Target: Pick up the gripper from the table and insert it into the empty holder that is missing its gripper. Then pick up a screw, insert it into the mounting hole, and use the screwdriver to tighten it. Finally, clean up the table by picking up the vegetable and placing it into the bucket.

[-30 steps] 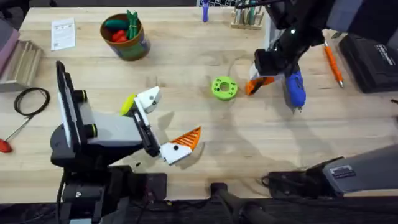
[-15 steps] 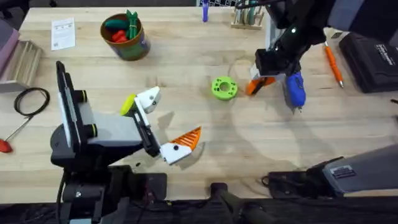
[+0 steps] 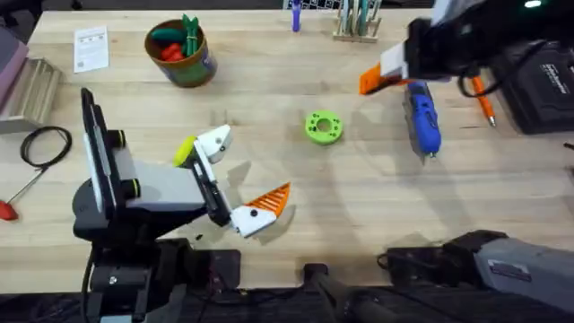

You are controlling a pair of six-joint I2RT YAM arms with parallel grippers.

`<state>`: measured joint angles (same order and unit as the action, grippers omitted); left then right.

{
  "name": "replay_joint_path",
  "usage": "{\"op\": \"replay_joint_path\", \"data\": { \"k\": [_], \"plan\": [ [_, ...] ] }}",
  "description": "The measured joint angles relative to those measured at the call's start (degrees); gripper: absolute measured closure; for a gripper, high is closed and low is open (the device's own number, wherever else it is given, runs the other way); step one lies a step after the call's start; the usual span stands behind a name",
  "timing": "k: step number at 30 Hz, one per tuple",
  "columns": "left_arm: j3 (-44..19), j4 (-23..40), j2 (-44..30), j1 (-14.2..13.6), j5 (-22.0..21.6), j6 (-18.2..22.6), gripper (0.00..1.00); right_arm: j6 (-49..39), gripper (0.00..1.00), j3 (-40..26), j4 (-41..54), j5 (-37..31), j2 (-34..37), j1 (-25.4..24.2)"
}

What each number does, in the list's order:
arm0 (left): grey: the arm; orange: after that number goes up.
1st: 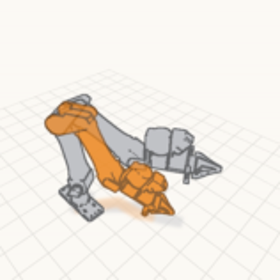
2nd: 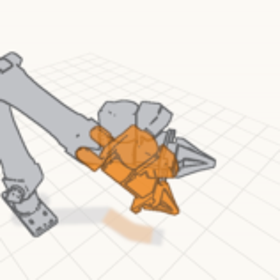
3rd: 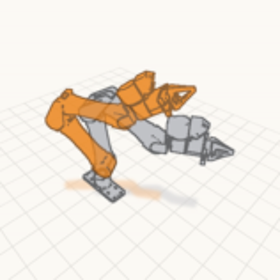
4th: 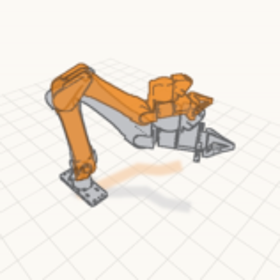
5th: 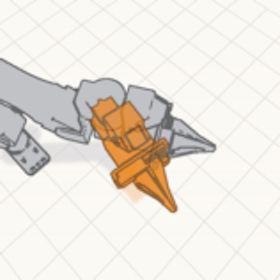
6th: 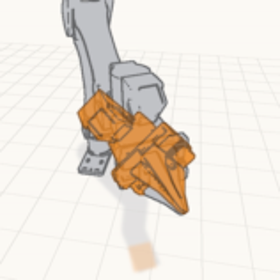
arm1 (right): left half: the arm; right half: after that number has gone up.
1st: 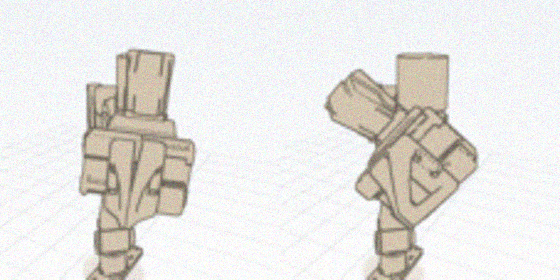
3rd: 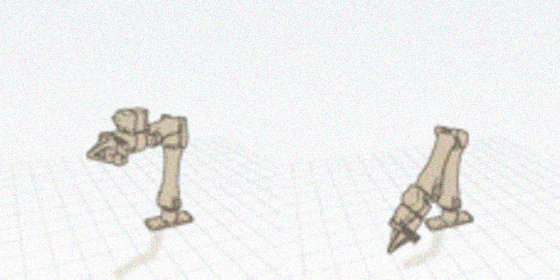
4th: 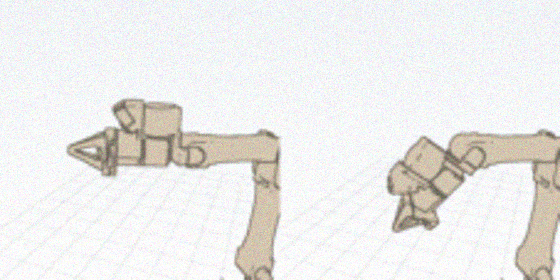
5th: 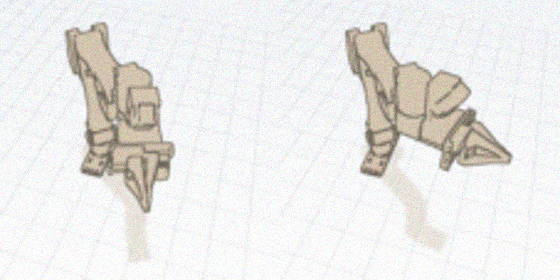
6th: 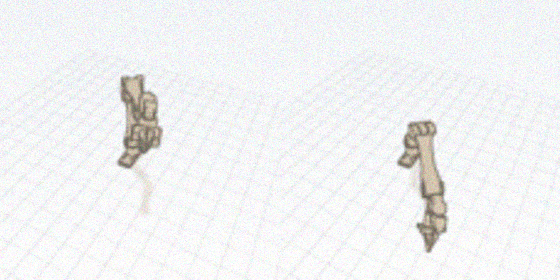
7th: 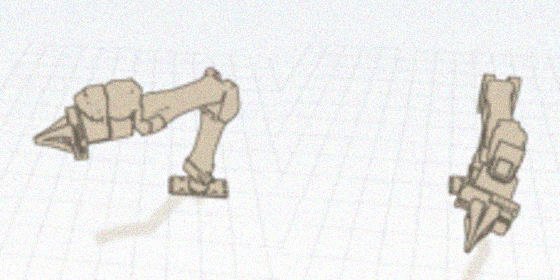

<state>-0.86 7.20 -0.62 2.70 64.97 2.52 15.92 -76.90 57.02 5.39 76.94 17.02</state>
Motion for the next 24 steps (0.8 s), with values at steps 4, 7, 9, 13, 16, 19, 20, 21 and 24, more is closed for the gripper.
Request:
{"op": "replay_joint_path", "data": {
  "k": [4, 7, 9, 13, 16, 19, 20, 21, 24],
  "plan": [
    [0.00, 0.00, 0.00, 0.00, 0.02, 0.00, 0.015, 1.51, 0.992, 0.00, -0.91, 0.48, -6.09, 0.00],
    [0.00, 0.00, 0.00, 0.00, 0.00, 0.00, 0.015, 2.17, 0.992, 0.15, -2.10, 0.93, -10.40, 0.00],
    [0.00, 0.00, 0.00, 0.00, 0.00, 0.00, 0.015, 2.83, 0.992, 1.24, -3.98, 1.73, -13.31, 0.00],
    [0.00, 0.00, 0.00, 0.00, 0.00, 0.00, 0.015, 4.70, 0.992, 6.48, -9.36, 5.58, -19.14, 0.00],
    [0.00, 0.00, 0.00, 0.00, 0.00, 0.00, 0.015, 6.65, 0.992, 11.97, -14.59, 10.07, -22.57, 0.00],
    [0.00, 0.00, 0.00, 0.00, 0.00, 0.00, 0.016, 9.40, 0.992, 17.92, -19.60, 14.63, -25.10, 0.00],
    [0.00, 0.00, 0.00, 0.00, 0.00, 0.00, 0.015, 10.34, 0.992, 19.75, -20.97, 15.98, -25.72, 0.00],
    [0.00, 0.00, 0.00, 0.00, 0.00, 0.00, 0.015, 11.31, 0.992, 21.59, -22.43, 17.21, -26.26, 0.00],
    [0.00, 0.00, 0.00, 0.00, 0.00, 0.00, 0.015, 14.16, 0.992, 26.06, -25.37, 19.87, -27.22, 0.00]
  ]
}}
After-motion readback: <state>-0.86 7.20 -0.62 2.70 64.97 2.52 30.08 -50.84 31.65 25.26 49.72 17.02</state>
